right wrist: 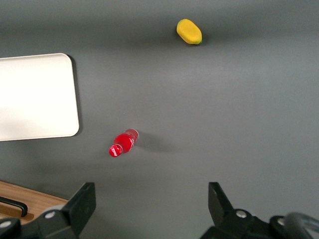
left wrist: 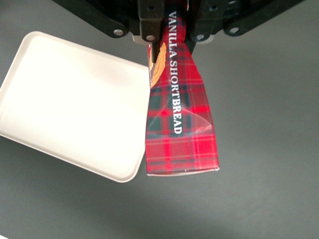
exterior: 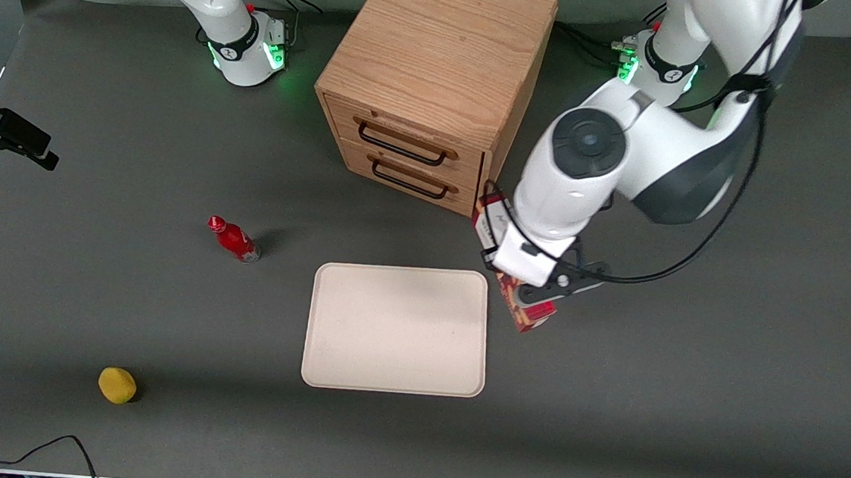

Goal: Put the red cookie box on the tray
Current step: 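Carry the held cookie box over to the cream tray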

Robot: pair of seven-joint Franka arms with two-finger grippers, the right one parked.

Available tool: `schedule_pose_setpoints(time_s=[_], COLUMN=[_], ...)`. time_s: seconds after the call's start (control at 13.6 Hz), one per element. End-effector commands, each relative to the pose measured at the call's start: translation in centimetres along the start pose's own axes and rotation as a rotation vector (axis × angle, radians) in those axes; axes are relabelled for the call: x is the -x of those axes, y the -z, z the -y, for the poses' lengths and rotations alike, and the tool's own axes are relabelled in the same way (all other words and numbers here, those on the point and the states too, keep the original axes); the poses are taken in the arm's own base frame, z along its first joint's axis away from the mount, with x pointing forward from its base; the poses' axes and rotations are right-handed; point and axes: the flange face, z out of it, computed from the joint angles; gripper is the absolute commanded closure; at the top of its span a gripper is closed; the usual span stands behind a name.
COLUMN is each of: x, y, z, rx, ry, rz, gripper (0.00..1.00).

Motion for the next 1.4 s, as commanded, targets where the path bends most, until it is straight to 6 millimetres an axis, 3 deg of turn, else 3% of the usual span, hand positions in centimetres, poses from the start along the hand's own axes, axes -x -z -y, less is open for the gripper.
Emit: schedule_pose_setpoints(time_s=[0.0, 0.22, 0.59, 1.03, 1.32], x=[-0.5, 0.2, 1.6, 1.0, 1.9], y=[-3.7, -8.6, -14.6, -18.7, -20.5], z=[-3.1, -4.8, -6.6, -6.5, -7.3], rx=[0.030, 0.032, 0.031, 0.035, 0.027], ry=[-0.007, -0.030, -0.031, -0.002, -0.012], rz=[-0.044, -0.050, -0.088, -0.109, -0.138], gripper=[1.00, 1.00, 1.00, 1.00, 1.00])
